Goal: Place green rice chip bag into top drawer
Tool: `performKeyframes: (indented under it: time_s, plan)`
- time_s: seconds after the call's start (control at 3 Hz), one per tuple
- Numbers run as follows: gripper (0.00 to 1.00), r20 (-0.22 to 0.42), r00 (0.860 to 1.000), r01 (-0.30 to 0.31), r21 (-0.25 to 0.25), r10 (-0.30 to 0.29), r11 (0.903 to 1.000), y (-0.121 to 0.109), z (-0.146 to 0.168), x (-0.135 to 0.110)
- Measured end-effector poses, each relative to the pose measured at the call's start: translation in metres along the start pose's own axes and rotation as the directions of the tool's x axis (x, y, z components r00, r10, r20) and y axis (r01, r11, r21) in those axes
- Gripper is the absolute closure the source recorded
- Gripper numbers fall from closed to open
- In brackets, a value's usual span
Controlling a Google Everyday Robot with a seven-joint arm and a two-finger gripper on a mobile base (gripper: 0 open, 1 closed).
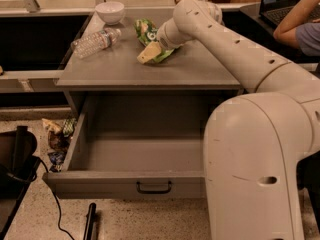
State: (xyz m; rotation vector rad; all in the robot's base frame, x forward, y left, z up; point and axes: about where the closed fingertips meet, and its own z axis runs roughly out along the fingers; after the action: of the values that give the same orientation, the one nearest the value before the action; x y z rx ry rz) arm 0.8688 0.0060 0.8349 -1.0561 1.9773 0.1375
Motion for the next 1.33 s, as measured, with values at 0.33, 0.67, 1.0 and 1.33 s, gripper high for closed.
performKeyframes:
  time_s: [0.33,0.67,1.0,1.33]
  plan:
    - [0.42,0.031,0.999,-0.044,-0.005,0.044,0.9990,-0.004,0.003,0.004]
    - [0.66,0.031,0.999,-0.044,-0.005,0.044,0.9990,-0.004,-0.002,0.001]
    - [0.89,0.082,0.994,-0.072,-0.008,0.072,0.9974,-0.008,-0.008,0.002]
    - [1.00,0.150,0.985,-0.086,-0.033,0.090,0.9958,-0.006,-0.017,-0.004]
